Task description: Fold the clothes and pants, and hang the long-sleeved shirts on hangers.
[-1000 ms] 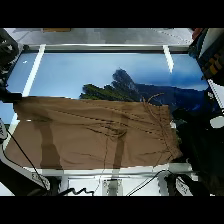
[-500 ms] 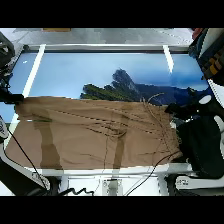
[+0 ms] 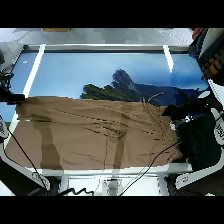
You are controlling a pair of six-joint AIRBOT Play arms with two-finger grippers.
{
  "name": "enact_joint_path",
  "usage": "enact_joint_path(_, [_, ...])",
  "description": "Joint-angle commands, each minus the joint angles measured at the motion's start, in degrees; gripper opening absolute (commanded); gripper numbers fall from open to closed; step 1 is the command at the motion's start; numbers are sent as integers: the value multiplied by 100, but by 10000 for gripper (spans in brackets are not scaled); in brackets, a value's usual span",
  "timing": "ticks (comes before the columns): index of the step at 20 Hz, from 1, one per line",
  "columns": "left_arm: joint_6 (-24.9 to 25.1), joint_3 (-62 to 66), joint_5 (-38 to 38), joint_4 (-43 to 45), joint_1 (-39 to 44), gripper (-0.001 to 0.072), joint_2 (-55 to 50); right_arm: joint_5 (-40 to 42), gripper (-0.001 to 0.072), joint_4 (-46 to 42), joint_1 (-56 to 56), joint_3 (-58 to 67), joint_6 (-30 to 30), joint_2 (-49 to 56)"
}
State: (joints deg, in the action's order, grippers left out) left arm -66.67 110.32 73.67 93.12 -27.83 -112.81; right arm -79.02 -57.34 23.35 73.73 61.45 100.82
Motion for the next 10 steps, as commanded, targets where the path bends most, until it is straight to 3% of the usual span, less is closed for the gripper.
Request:
enact_joint_path(1, [2, 0, 7, -341, 17, 23, -57, 326, 159, 391, -101, 57, -669, 133])
enact_joint_path(2, [2, 0, -11, -343, 42, 23, -76, 573, 43, 424, -125, 61, -673, 133])
enact_joint_path(6, [2, 2, -345, -341, 201, 23, -127, 1405, 35, 468, -120, 260, -636, 131])
enact_joint_path(10, [2, 7, -990, -339, 396, 23, -127, 2522, 35, 466, -120, 535, -225, 129])
